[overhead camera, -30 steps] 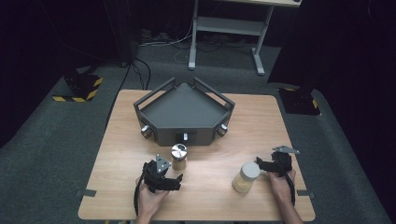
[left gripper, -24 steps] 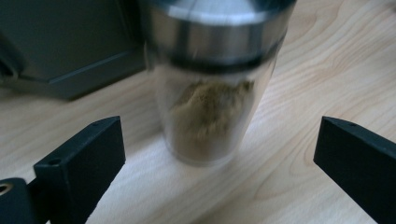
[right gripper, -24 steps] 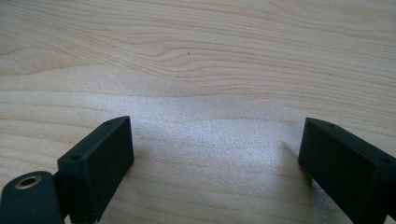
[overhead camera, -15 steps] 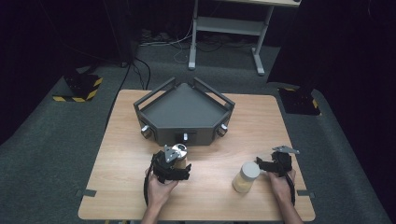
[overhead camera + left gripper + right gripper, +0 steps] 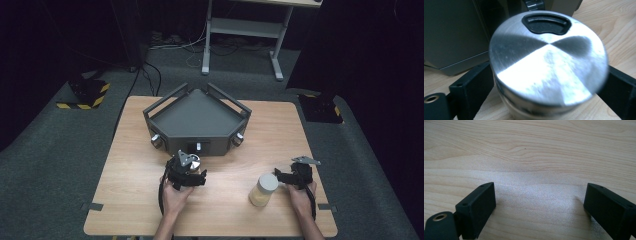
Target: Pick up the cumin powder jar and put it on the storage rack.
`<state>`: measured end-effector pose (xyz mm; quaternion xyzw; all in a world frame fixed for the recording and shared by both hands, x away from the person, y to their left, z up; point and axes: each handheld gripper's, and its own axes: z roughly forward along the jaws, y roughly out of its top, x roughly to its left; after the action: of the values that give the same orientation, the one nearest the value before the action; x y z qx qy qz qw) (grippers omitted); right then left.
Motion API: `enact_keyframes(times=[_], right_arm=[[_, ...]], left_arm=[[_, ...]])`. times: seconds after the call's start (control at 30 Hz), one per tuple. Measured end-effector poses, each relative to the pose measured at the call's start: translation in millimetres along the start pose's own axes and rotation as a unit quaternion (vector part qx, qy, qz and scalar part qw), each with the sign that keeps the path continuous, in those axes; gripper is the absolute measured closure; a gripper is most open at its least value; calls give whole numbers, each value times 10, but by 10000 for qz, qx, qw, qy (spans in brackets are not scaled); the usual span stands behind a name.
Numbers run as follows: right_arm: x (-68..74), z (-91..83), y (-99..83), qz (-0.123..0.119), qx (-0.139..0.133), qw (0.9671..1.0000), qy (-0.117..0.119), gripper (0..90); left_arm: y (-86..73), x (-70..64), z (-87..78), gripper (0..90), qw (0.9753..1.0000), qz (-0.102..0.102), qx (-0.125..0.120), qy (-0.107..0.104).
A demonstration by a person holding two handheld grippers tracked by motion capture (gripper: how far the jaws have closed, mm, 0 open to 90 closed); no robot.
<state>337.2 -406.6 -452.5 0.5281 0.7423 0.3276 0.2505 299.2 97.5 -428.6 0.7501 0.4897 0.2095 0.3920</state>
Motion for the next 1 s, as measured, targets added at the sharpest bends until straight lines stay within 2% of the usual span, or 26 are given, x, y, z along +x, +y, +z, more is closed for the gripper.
enact_keyframes(times=[0.43, 0.87, 0.9, 0.93, 1.0], right_arm=[[1, -1, 0, -1, 1, 10000, 1, 101], [1, -1, -1, -2, -2, 10000, 0, 103], [1, -1, -1, -1, -2, 10000, 1, 103], [1, -1, -1, -1, -3, 10000, 1, 103], [0, -1, -1, -2, -2, 10000, 2, 103]], left_arm=[[78, -69, 47, 192, 9997, 4, 102, 231], [52, -95, 38, 304, 9997, 73, 17, 248], [-83, -194, 114, 312, 9978, -369, -443, 319], [-137, -241, 151, 313, 9956, -598, -642, 330], [-140, -245, 152, 314, 9955, -602, -655, 333]])
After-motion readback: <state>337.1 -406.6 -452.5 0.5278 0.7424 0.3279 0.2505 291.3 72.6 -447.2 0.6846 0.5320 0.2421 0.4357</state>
